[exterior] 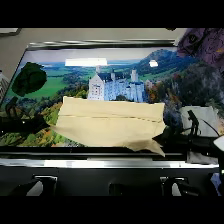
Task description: Fold the clothes and pants, and hang the long-sleeved shirts on hangers.
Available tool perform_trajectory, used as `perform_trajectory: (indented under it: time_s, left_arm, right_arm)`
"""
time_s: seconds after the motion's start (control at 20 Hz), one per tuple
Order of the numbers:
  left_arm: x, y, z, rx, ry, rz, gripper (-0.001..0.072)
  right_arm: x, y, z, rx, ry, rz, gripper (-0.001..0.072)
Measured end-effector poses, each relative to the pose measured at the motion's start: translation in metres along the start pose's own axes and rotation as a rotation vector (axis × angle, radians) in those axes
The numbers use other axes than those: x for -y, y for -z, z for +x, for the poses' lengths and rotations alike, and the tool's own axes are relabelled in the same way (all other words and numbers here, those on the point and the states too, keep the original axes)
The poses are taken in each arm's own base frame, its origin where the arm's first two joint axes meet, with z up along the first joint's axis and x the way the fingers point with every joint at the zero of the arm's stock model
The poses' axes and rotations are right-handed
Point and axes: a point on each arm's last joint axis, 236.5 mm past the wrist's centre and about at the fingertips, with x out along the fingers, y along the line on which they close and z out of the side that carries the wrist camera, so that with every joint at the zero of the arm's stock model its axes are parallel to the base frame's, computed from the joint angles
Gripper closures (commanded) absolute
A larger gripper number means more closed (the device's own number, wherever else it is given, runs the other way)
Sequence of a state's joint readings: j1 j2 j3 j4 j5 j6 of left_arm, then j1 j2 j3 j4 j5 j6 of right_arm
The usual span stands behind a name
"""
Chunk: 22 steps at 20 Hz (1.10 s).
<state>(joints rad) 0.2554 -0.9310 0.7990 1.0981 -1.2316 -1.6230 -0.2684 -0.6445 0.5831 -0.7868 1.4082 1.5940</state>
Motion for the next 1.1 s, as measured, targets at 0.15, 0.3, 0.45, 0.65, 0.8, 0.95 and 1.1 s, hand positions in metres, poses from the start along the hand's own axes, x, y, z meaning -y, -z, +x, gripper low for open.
perform_trajectory:
  time_s: [0.15,0.3,0.45,0.65,0.8,0.95,1.1]
  left_arm:
    - [0.004,-0.034,0.019,0.030,-0.005,0.006,0.0691]
    - [0.006,-0.064,0.040,0.039,-0.011,0.027,0.0691]
    - [0.010,-0.093,0.058,0.050,-0.015,0.044,0.0690]
    - [0.017,-0.123,0.077,0.055,-0.015,0.080,0.0691]
    - [0.022,-0.139,0.089,0.065,-0.012,0.099,0.0691]
    - [0.032,-0.157,0.094,0.100,-0.005,0.121,0.0691]
    - [0.041,-0.172,0.097,0.147,0.003,0.138,0.0691]
  right_arm:
    - [0.003,-0.045,0.008,0.000,0.016,-0.030,0.0683]
    - [0.006,-0.087,0.026,-0.010,0.036,-0.072,0.0684]
    - [0.008,-0.126,0.044,0.003,0.077,-0.112,0.0683]
    - [0.015,-0.163,0.061,0.028,0.152,-0.140,0.0683]
    - [0.021,-0.183,0.066,0.051,0.191,-0.145,0.0683]
    - [0.023,-0.197,0.065,0.088,0.217,-0.143,0.0683]
    - [0.026,-0.208,0.064,0.126,0.233,-0.141,0.0683]
